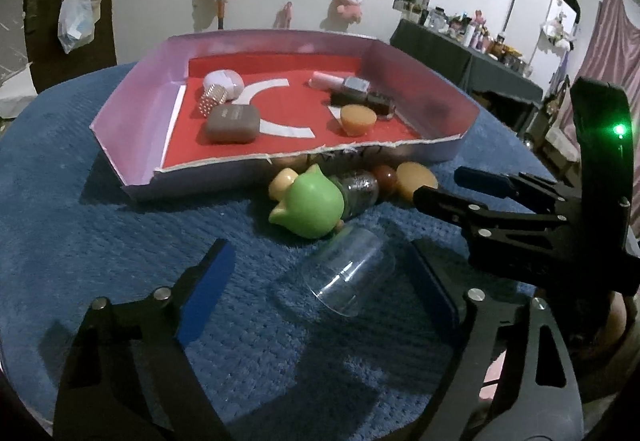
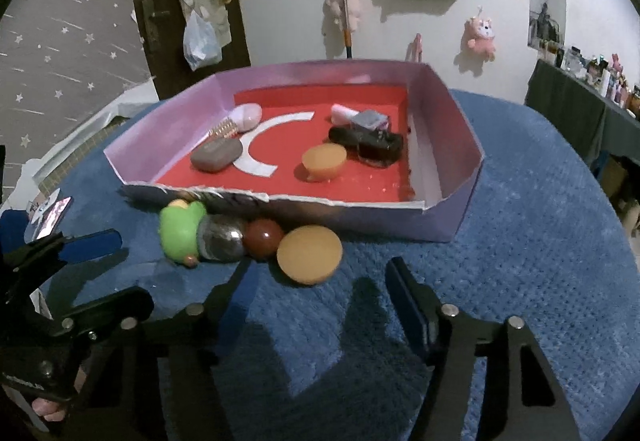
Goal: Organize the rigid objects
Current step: 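Grasp the clear plastic cup with left tool while right tool grasps the tan sponge, then carry the clear cup with left tool while right tool carries the tan sponge into the box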
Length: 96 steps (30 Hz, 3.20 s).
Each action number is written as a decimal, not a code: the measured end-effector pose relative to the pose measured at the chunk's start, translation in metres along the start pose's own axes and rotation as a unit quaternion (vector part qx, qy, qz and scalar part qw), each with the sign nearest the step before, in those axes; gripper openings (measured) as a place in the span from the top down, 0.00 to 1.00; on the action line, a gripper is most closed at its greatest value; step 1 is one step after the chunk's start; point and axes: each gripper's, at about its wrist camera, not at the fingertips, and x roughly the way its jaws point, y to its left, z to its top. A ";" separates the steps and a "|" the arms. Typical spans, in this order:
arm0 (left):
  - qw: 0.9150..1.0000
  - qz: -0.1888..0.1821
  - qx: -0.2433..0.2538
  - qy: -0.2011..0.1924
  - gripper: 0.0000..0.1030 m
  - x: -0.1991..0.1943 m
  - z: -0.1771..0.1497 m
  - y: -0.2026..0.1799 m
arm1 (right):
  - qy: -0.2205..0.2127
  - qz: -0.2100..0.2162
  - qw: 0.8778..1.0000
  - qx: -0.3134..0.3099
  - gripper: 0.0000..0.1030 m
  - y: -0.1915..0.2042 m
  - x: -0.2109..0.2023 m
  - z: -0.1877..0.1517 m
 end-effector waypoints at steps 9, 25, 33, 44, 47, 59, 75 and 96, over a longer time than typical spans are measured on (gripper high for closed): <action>1.000 -0.004 0.011 0.019 0.29 0.012 -0.003 -0.002 | 0.027 0.007 1.000 -0.007 0.43 0.005 0.015 0.002; 0.999 -0.026 0.040 0.021 0.53 0.013 -0.006 -0.013 | 0.046 -0.020 0.999 -0.017 0.61 0.009 0.023 0.010; 0.999 -0.025 0.030 0.001 0.53 0.000 -0.002 -0.007 | 0.045 -0.005 0.999 0.001 0.61 0.006 0.008 0.001; 1.000 -0.015 0.012 -0.021 0.53 -0.018 0.005 0.007 | 0.010 0.047 0.999 0.004 0.61 0.018 -0.029 0.000; 1.000 -0.013 0.010 -0.024 0.53 -0.021 0.004 0.007 | 0.003 0.051 0.999 0.003 0.62 0.020 -0.035 0.002; 1.000 -0.014 0.009 -0.024 0.53 -0.021 0.003 0.007 | 0.007 0.058 0.998 0.002 0.61 0.023 -0.033 -0.001; 1.000 -0.015 0.006 -0.027 0.53 -0.019 0.010 0.010 | 0.002 0.071 0.997 0.003 0.61 0.022 -0.032 0.006; 0.999 -0.001 0.001 -0.047 0.53 -0.016 0.062 0.024 | -0.015 0.079 0.997 -0.010 0.61 0.022 -0.029 0.046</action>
